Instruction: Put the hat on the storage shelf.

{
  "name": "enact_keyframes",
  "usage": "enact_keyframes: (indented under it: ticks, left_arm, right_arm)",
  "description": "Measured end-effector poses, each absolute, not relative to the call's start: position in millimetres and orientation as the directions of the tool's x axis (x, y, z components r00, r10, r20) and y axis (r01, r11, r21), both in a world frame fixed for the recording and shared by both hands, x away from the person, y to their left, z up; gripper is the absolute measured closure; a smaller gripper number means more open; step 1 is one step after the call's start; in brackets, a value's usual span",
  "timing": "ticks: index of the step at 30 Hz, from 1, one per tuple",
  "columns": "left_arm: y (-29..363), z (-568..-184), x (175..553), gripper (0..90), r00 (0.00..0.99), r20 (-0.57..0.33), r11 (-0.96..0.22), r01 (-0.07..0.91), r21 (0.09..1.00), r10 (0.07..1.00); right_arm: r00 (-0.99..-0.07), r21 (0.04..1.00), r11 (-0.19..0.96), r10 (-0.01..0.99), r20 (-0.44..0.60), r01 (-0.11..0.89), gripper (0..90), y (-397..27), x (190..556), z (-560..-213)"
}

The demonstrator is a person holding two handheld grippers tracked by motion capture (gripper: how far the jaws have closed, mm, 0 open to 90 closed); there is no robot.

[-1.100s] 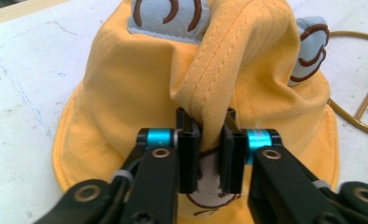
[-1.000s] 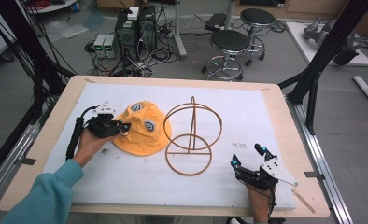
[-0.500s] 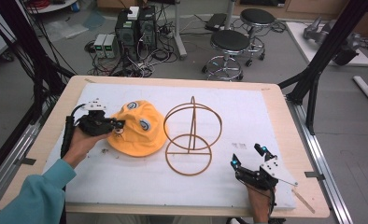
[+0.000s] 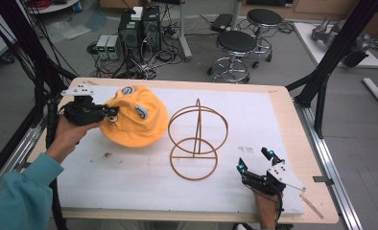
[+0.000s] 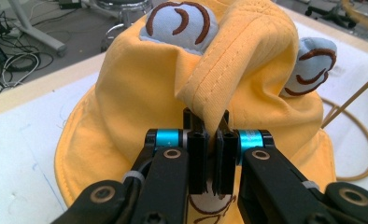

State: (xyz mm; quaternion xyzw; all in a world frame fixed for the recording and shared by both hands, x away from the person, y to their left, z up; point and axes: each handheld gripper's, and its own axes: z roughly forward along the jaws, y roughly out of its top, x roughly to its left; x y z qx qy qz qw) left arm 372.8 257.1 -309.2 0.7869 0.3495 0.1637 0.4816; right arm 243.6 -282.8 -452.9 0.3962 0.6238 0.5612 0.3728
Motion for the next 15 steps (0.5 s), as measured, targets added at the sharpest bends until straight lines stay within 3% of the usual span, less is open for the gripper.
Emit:
enact_keyframes:
  ticks: [15]
  left_arm:
    - [252.6,-240.8,369.1,86.3,0.699,-0.022,-0.287,0.323,0.902,0.715]
  right_arm:
    - [-0.407,0.995,0.059,0.913,-0.023,0.075,9.5,-282.6,243.4,-452.8]
